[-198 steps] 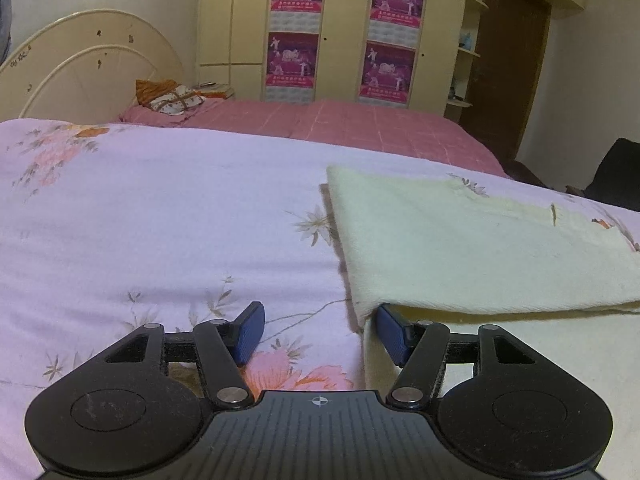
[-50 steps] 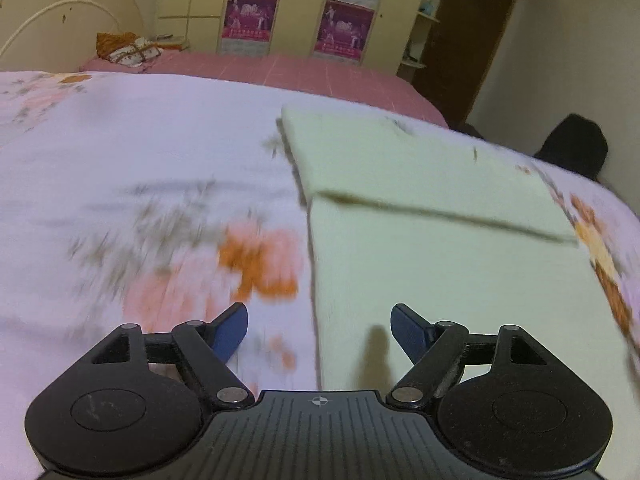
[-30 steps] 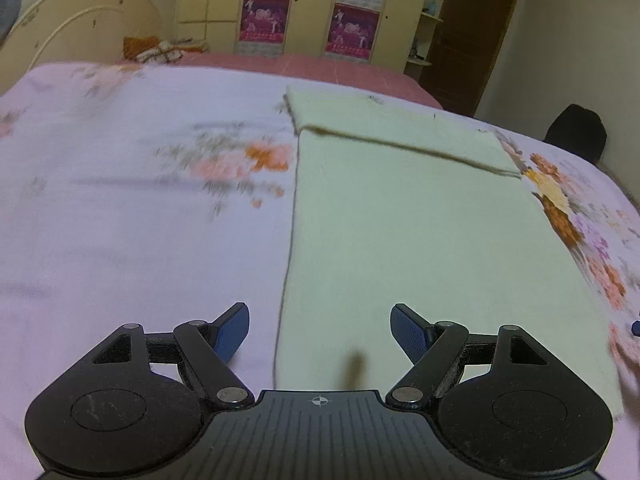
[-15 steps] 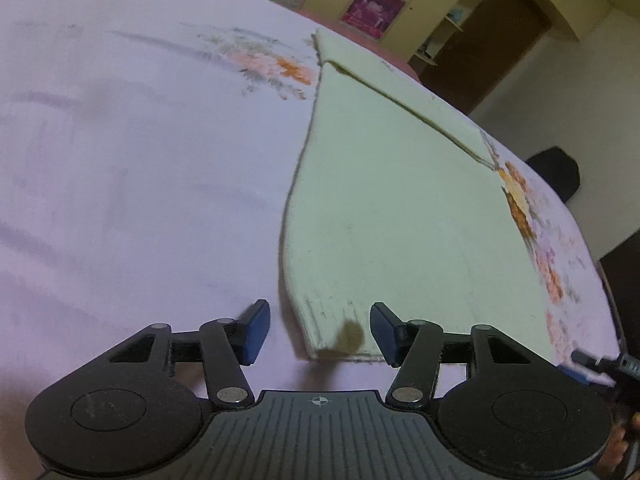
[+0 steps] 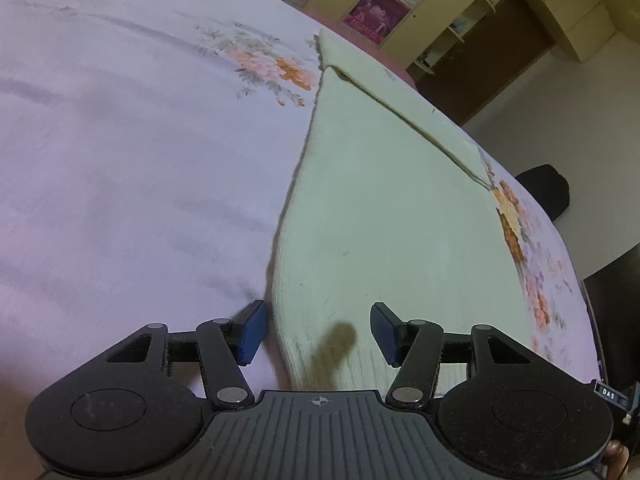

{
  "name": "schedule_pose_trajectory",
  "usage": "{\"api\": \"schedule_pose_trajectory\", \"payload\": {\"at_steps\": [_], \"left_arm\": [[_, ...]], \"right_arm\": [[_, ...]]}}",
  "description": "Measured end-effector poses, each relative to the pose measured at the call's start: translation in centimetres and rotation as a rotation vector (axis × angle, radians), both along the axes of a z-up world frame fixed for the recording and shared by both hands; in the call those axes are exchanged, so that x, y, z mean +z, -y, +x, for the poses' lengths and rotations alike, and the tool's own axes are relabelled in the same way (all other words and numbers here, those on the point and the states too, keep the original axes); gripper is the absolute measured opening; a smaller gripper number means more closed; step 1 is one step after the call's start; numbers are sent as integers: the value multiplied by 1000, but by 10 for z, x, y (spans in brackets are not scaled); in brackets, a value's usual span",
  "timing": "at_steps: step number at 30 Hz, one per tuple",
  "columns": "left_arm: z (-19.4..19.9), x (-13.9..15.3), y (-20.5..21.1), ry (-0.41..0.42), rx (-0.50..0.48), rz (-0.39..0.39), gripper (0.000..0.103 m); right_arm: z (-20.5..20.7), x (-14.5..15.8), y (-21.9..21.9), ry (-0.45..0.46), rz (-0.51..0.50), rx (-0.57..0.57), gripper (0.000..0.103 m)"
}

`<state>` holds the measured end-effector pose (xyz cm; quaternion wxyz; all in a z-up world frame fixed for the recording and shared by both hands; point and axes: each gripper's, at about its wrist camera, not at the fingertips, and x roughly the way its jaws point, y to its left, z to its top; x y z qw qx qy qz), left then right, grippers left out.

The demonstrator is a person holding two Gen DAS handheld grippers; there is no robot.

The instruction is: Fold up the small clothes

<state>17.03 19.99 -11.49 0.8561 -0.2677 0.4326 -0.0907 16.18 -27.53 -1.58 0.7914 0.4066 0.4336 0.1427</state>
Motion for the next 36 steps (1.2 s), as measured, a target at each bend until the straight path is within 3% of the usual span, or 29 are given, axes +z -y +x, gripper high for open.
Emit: {"api": "schedule_pose_trajectory", "payload": {"at_steps": [3, 5, 11, 19, 24, 25, 26, 29, 31, 34, 36], "left_arm": [[2, -1, -1, 10, -9, -5, 56], [0, -1, -1, 11, -5, 24, 38], [-2, -3, -8, 11, 8, 4, 38], [-4, -13, -16, -13, -5, -144, 38], [-13, -17, -16, -11, -2, -170, 37], [-13, -17, -15, -9, 4, -164, 24], [-12, -17, -13, -20, 14, -120, 3], [-11, -16, -2, 1, 16, -45, 3], [-9, -12, 3, 13, 28, -6, 3], [-16, 2, -1, 49, 83, -58, 3], [-24, 24, -3, 119, 94, -103, 3]], "right_arm": [[5, -1, -4, 0, 6, 13, 40], [6, -2, -8, -2, 11, 29, 37], [3, -9, -6, -12, 44, 15, 25], [1, -8, -5, -16, 52, 30, 25], [-2, -10, -1, -18, 85, 35, 24], [-3, -11, 1, -19, 91, 34, 23], [-3, -12, 2, -21, 92, 33, 21], [0, -12, 0, -29, 41, 46, 7], [2, -7, -4, -20, -1, 62, 6], [2, 4, -5, 20, -29, 61, 6], [0, 15, -1, 55, -16, 51, 6]]}}
